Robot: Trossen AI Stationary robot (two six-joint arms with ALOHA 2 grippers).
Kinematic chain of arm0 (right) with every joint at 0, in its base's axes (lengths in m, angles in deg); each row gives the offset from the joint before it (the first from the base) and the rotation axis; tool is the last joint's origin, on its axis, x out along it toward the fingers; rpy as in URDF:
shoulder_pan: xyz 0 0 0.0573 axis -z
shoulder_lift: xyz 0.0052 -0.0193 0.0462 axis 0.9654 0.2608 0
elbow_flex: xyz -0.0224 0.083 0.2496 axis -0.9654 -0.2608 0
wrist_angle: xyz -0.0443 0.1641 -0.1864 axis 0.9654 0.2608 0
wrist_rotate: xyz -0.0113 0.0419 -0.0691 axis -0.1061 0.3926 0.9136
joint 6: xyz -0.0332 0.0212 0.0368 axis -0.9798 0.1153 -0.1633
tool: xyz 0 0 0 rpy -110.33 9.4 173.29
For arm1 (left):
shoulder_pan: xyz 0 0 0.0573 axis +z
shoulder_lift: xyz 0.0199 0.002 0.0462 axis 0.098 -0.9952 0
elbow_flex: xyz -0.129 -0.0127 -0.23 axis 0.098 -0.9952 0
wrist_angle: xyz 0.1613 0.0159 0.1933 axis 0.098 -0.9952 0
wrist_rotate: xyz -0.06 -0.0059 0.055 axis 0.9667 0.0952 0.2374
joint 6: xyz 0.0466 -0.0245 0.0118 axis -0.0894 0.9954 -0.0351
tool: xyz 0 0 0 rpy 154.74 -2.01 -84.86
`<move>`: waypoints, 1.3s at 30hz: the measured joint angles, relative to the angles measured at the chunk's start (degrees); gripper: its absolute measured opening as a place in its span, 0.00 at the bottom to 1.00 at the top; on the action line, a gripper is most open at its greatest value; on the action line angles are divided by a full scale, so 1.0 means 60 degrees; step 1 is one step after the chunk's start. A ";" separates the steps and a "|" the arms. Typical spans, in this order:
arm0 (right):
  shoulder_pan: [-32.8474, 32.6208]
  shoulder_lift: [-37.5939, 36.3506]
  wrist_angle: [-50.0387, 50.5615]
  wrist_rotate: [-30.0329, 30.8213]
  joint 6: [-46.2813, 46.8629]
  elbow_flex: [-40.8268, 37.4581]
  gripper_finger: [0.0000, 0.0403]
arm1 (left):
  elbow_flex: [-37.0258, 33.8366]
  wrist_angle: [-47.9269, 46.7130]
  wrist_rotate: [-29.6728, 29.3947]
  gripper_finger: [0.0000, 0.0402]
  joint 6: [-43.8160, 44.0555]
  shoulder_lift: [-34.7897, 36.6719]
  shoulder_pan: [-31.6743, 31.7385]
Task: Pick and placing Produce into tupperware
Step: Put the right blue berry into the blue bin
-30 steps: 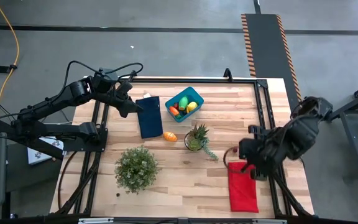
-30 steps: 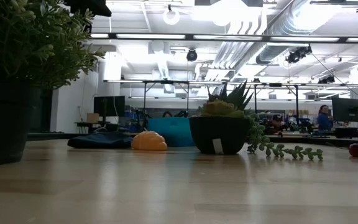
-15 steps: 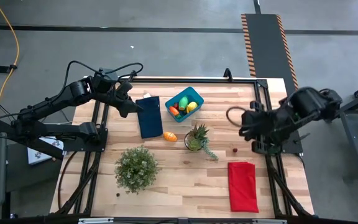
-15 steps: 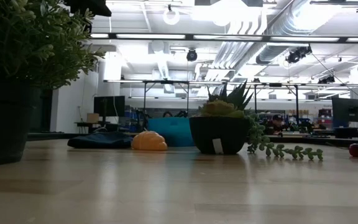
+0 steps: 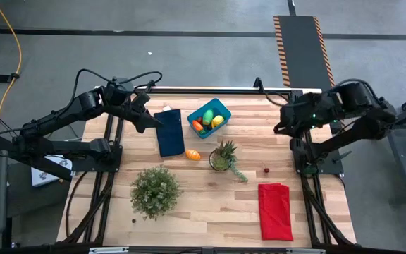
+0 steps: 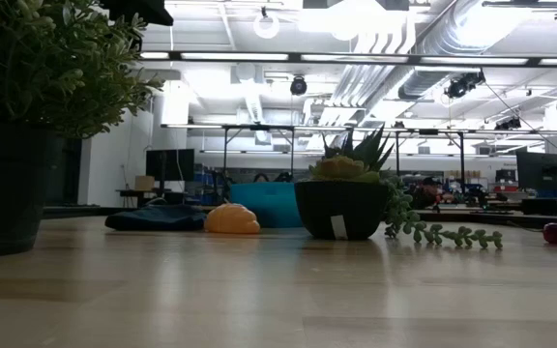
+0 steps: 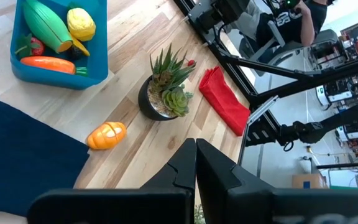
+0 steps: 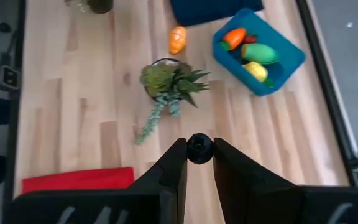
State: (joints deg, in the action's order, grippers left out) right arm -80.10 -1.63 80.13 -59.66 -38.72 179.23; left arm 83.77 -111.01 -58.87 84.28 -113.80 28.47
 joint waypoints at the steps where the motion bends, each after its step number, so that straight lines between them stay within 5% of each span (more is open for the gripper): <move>1: 0.0188 -0.0013 0.0001 -0.0019 -0.0180 0.0000 0.13 | -0.0001 0.0000 0.0000 0.00 0.0000 0.0000 -0.0002; 27: 0.5495 0.0644 0.0000 -0.0895 -0.4296 0.0000 0.13 | 0.0003 0.0003 -0.0248 0.00 -0.0356 0.0000 -0.0002; 39: 0.6305 0.2122 -0.1173 -0.1573 -0.4672 0.0000 0.13 | -0.0001 0.0000 -0.0208 0.00 -0.1015 0.0000 -0.0001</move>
State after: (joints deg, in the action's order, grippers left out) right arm -42.28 11.10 73.09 -69.10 -66.76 179.23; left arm 83.76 -111.01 -60.12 78.19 -113.80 28.47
